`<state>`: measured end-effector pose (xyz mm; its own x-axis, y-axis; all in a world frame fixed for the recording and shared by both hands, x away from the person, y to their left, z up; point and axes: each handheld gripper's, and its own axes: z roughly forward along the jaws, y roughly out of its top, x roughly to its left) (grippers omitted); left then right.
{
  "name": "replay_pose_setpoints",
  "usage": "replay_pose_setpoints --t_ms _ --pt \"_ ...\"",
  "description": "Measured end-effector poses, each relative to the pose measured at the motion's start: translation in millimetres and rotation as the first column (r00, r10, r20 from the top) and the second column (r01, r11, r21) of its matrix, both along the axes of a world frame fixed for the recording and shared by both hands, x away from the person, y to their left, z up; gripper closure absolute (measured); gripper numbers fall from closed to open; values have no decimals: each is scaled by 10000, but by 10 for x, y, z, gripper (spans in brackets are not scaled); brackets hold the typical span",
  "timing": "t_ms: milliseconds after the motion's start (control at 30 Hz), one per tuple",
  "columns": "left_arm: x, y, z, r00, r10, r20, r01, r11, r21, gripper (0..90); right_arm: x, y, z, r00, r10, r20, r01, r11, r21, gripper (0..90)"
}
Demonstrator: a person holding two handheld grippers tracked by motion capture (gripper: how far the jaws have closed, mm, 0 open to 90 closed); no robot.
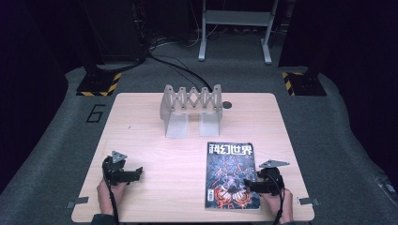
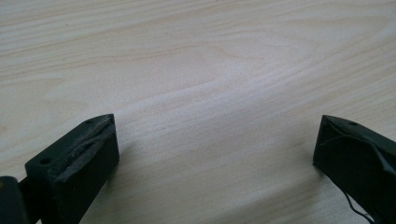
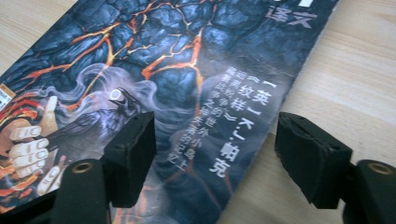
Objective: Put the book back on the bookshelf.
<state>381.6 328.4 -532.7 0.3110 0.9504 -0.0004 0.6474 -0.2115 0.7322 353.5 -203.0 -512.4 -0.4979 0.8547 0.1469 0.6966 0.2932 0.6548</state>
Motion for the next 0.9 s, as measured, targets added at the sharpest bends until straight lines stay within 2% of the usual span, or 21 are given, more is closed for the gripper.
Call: replay_pose_setpoints --t_ms 400,500,633,667,700,800,900 --pt "-1 0 1 10000 3 -26 -3 10000 4 0 -30 131 6 9954 -960 -43 960 9954 35 343" --pt "0 0 0 10000 0 -4 0 10000 7 0 -26 172 1 9964 -852 44 853 9963 -51 345" --pt "0 0 1 10000 1 -5 -1 10000 9 0 -30 262 8 9952 -969 -120 970 9953 56 345" --pt "-1 0 1 10000 5 -12 -5 10000 8 0 -20 268 2 9962 -865 2 865 9962 -49 345" --pt "0 0 1 10000 3 -5 -3 10000 7 0 -23 315 3 9939 -1102 -55 1102 9939 41 339" --pt "-1 0 1 10000 5 -22 -5 10000 7 0 -20 364 3 9922 -1243 -45 1243 9922 80 334" --pt "0 0 0 10000 -1 -4 1 10000 7 0 -15 408 2 9934 -1143 -54 1143 9934 21 334"
